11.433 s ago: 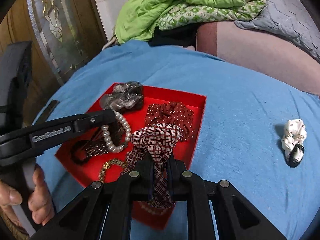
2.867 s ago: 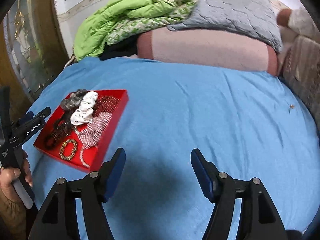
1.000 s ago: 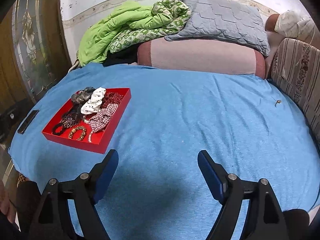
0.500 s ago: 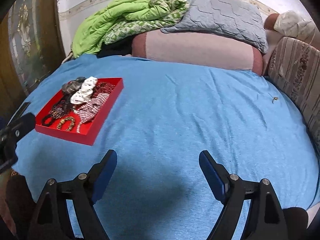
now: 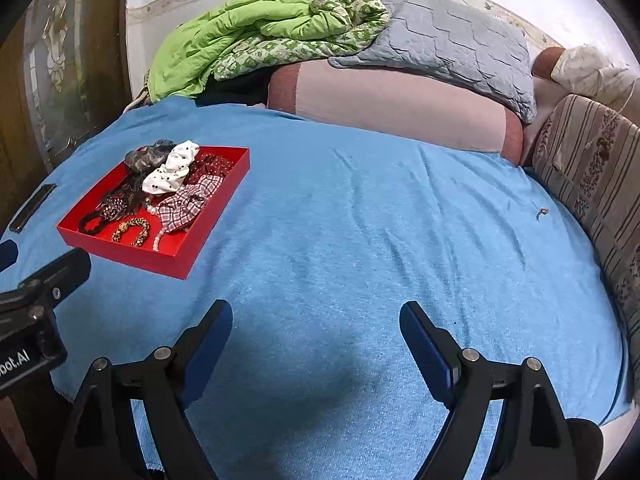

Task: Organize jewelry

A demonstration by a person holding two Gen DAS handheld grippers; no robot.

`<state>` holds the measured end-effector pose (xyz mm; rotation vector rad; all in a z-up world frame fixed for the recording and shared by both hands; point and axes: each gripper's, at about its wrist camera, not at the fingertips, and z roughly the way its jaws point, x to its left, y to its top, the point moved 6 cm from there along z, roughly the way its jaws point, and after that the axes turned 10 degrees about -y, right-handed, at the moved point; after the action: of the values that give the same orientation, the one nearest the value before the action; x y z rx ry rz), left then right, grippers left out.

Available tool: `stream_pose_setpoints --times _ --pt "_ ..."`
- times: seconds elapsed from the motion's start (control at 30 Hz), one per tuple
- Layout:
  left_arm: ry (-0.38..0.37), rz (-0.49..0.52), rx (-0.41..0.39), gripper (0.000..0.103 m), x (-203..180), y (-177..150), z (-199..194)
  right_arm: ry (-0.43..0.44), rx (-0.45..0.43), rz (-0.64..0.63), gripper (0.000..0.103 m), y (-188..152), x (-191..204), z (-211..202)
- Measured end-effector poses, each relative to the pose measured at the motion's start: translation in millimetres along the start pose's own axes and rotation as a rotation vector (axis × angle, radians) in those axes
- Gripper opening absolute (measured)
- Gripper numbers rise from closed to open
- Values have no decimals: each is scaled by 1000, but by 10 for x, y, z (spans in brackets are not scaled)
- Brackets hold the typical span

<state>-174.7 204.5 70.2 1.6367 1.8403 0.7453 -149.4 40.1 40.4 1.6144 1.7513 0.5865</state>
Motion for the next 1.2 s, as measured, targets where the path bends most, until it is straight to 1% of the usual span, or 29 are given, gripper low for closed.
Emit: stream_pose_setpoints --times 0.33,1.2 --pt "-1 -2 19 103 11 -45 35 -10 17 -6 90 -25 12 30" --pt "-3 4 54 103 10 -104 124 -5 41 -16 91 -67 64 113"
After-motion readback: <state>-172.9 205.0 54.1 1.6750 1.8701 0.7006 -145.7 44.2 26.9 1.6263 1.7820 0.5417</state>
